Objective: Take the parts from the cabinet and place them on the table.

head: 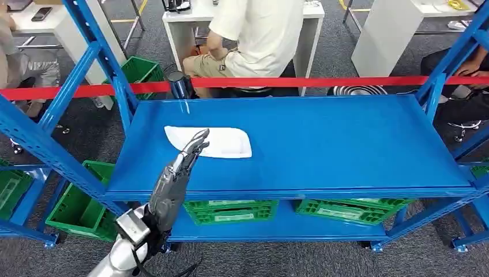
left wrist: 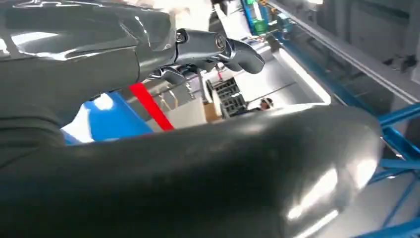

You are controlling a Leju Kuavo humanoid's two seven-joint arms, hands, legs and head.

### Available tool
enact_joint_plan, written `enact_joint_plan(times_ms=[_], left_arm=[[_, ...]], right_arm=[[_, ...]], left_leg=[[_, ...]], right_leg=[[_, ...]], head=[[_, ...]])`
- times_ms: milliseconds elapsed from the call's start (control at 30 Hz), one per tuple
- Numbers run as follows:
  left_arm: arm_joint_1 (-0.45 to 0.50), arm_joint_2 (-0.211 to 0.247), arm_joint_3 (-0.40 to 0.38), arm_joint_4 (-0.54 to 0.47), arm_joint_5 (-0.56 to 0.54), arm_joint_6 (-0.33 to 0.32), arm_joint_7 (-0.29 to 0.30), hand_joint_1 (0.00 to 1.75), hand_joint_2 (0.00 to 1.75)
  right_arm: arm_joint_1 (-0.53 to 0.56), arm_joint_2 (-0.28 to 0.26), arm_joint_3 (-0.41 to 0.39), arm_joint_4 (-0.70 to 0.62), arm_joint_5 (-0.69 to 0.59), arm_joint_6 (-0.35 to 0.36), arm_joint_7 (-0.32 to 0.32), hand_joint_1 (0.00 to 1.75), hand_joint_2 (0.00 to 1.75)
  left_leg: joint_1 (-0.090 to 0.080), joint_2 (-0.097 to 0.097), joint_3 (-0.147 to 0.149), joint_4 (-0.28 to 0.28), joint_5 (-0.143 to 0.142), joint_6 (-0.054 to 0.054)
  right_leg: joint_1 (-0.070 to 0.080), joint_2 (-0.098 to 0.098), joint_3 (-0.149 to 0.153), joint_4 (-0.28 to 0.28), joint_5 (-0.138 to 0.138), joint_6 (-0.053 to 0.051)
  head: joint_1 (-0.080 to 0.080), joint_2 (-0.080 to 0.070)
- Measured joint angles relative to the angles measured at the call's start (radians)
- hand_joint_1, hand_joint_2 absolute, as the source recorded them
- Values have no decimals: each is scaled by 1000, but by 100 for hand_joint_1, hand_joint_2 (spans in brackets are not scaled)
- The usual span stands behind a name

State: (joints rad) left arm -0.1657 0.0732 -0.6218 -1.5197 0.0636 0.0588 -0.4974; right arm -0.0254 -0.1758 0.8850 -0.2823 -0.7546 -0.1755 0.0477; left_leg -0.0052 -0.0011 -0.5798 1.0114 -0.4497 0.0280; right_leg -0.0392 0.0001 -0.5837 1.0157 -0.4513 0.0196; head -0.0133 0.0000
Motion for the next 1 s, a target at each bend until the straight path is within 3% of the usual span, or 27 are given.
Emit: enact_joint_plan(times_ms=[67,133,167,200,233,267,300,333,367,400,433,467,500,533,567,600,667,700,733,767,833,867,900,967,1000], left_arm=[[11,11,-2,-26,21,-19,-16,0,0],[27,21,-4,-44,40,-39,-27,0,0],[35,24,-6,-52,50,-48,-30,0,0],[41,28,-9,-59,58,-57,-33,0,0],[44,31,-10,-65,66,-62,-35,0,0],[44,34,-13,-73,72,-68,-38,0,0],[44,36,-16,-80,76,-71,-40,0,0],[44,39,-17,-88,81,-77,-43,0,0],[45,40,-18,-95,86,-81,-47,0,0],[42,42,-20,-102,88,-91,-52,0,0],[45,44,-20,-108,91,-94,-55,0,0],[45,45,-22,-108,94,-98,-58,0,0],[46,46,-23,-112,94,-100,-57,0,0],[48,48,-24,-115,95,-102,-59,0,0],[45,47,-29,-116,97,-106,-59,0,0],[46,48,-32,-116,97,-110,-57,0,0],[50,49,-35,-116,97,-113,-53,0,0],[51,49,-37,-116,97,-118,-53,0,0],[51,50,-39,-116,97,-121,-53,0,0],[53,51,-39,-116,97,-122,-53,0,0],[53,51,-40,-116,95,-128,-53,0,0],[55,52,-40,-116,95,-130,-53,0,0],[55,53,-40,-118,94,-130,-52,0,0],[55,55,-44,-121,92,-131,-52,0,0],[55,55,-44,-121,92,-130,-52,0,0]], right_arm=[[1,-3,-1,1,-5,0,0,0,0],[5,-3,-2,2,-12,0,0,0,0],[8,-3,-3,4,-17,0,0,0,0],[12,-2,-4,7,-21,0,-2,0,0],[13,-2,-5,8,-24,0,-5,0,0],[14,-2,-7,10,-27,0,-8,0,0],[14,0,-8,10,-30,0,-11,0,0],[13,7,-8,10,-32,0,-13,0,0],[13,14,-9,11,-35,0,-14,0,0],[13,16,-10,13,-38,0,-16,0,0],[13,10,-10,15,-39,0,-16,0,0],[17,21,-11,15,-40,0,-16,0,0],[16,18,-11,16,-40,0,-16,0,0],[17,19,-12,16,-41,0,-16,0,0],[15,19,-13,16,-42,0,-16,0,0],[15,16,-14,18,-45,-2,-16,0,0],[16,13,-18,20,-48,-2,-16,0,0],[19,10,-19,21,-51,-3,-16,0,0],[23,8,-19,23,-52,-3,-16,0,0],[27,5,-19,25,-54,-3,-15,0,0],[30,5,-21,25,-57,-3,-15,0,0],[30,11,-21,26,-58,-3,-16,0,0],[26,7,-21,26,-59,-3,-15,0,0],[29,8,-21,26,-60,-3,-15,0,0],[30,10,-21,26,-60,-3,-15,0,0]], left_leg=[[4,0,-36,85,-62,-16],[11,0,-115,251,-138,-27],[13,0,-141,302,-151,-29],[14,0,-142,301,-136,-27],[14,0,-121,254,-103,-22],[12,0,-77,167,-58,-11],[8,1,-25,72,-21,5],[-4,7,19,-2,-14,32],[-8,19,22,-8,-29,41],[-17,20,29,-16,-33,40],[-19,18,30,-41,-31,45],[-21,17,45,-55,-32,47],[-18,10,88,-70,-23,54],[-14,17,96,-80,-7,64],[-12,18,103,-80,-8,67],[-10,17,105,-80,-8,66],[-10,12,106,-79,-11,64],[-7,8,108,-79,-15,59],[-3,4,112,-77,-21,52],[3,1,120,-74,-30,42],[8,4,121,-53,-59,18],[7,7,124,-36,-76,10],[2,8,112,-34,-84,1],[7,13,120,-30,-92,0],[12,13,119,-27,-94,-4]], right_leg=[[-1,1,1,0,0,-8],[2,1,-1,0,0,-8],[3,1,-2,0,-1,-8],[5,1,-2,0,-2,-8],[7,1,-1,0,-3,-10],[11,3,1,-1,-10,-13],[15,3,4,-3,-12,-13],[9,2,8,-3,-12,-14],[24,1,11,-9,-21,-3],[5,-1,14,-14,-24,4],[5,-3,31,-2,1,18],[1,-6,33,3,19,43],[2,-8,32,8,13,43],[3,-7,33,22,-7,33],[4,-1,11,66,-43,12],[4,1,-34,140,-74,6],[3,1,-124,267,-117,14],[-1,1,-144,276,-116,33],[-5,0,-140,243,-102,47],[-9,-1,-115,170,-67,65],[-21,-15,-56,-8,49,103],[-13,-24,-69,2,39,82],[-8,-18,-59,10,38,46],[-11,-14,-63,9,43,23],[-15,-6,-54,10,42,20]], head=[[-8,0],[-7,0],[-7,0],[-7,0],[-7,0],[-8,0],[-8,0],[-7,0],[2,0],[-6,0],[-5,0],[-5,0],[-6,0],[1,0],[-2,0],[4,0],[3,0],[3,0],[3,0],[3,0],[5,0],[10,0],[6,0],[0,0],[0,0]])
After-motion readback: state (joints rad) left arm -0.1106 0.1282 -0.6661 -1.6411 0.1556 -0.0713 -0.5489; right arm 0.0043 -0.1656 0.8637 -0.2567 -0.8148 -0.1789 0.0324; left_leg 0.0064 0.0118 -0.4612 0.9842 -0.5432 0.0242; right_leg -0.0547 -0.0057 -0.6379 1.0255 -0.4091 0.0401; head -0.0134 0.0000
